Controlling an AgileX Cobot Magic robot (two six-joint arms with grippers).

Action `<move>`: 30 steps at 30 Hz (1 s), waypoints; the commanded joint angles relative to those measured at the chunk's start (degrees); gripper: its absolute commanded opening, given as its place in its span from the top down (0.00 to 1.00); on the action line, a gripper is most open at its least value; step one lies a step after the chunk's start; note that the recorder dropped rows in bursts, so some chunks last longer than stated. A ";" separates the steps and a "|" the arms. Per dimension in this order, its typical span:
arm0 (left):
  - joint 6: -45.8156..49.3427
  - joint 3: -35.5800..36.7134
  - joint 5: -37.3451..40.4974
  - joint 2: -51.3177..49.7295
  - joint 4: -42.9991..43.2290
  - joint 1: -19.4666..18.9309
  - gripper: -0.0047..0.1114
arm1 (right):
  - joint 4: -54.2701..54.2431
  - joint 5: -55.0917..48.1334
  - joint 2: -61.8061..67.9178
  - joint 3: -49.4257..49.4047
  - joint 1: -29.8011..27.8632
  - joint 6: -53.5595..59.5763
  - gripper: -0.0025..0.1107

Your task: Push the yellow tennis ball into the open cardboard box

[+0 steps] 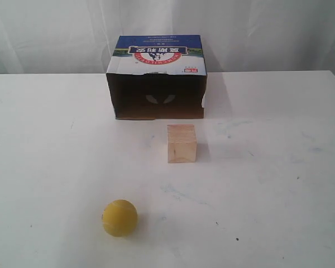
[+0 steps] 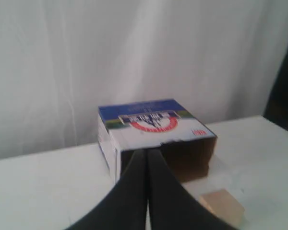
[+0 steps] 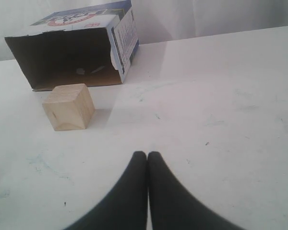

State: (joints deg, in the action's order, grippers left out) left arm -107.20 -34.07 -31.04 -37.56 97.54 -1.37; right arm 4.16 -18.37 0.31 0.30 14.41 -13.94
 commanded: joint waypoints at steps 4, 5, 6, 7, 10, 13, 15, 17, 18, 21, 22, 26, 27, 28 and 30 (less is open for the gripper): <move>2.36 -0.48 -2.59 -5.44 2.40 -0.18 0.96 | 0.27 0.46 -0.31 -0.30 -0.17 0.25 0.98; 2.36 -0.48 -2.33 -5.86 2.40 -0.18 0.96 | 0.27 0.46 -0.31 -0.30 -0.17 0.25 0.98; 2.36 -0.48 -2.35 -6.13 2.40 -0.18 0.96 | 0.27 0.46 -0.31 -0.30 -0.17 0.25 0.98; 2.66 -0.48 -2.54 -6.57 2.40 -0.18 0.96 | 0.27 0.46 -0.31 -0.30 -0.17 0.25 0.98; 3.13 -0.48 -4.47 -7.45 2.40 -0.18 0.96 | 0.27 0.46 -0.31 -0.30 -0.17 0.25 0.98; 3.13 -0.48 -6.63 -8.03 2.40 0.27 0.96 | 0.27 0.46 -0.31 -0.30 -0.17 0.25 0.98; 3.13 0.14 -6.78 -8.04 2.40 1.43 0.96 | 0.27 0.46 -0.31 -0.30 -0.17 0.25 0.98; 1.87 1.21 -5.92 -8.04 2.40 2.95 0.96 | 0.27 0.46 -0.31 -0.30 -0.17 0.25 0.98; 0.51 1.83 -4.92 -8.04 2.40 4.17 0.96 | 0.27 0.46 -0.31 -0.30 -0.17 0.25 0.98; -3.58 2.60 -1.76 -8.42 2.40 8.66 0.96 | 0.27 0.46 -0.31 -0.30 -0.17 0.25 0.98; -3.80 2.60 -0.41 -8.55 2.40 10.34 0.96 | 0.27 0.46 -0.31 -0.30 -0.17 0.25 0.98; -3.67 2.60 4.34 -9.91 2.40 15.59 0.96 | 0.27 0.46 -0.31 -0.30 -0.17 0.25 0.98; -3.41 2.60 4.75 -10.63 2.40 16.75 0.96 | 0.27 0.46 -0.31 -0.30 -0.17 0.25 0.98; -3.41 2.60 5.02 -11.25 2.40 17.78 0.96 | 0.27 0.46 -0.31 -0.30 -0.17 0.25 0.98; -3.53 2.60 5.41 -12.10 2.40 19.14 0.96 | 0.27 0.46 -0.31 -0.30 -0.17 0.25 0.98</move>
State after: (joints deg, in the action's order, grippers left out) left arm -110.20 -31.86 -26.96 -48.60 99.34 15.66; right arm 4.16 -18.37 0.31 0.30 14.41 -13.94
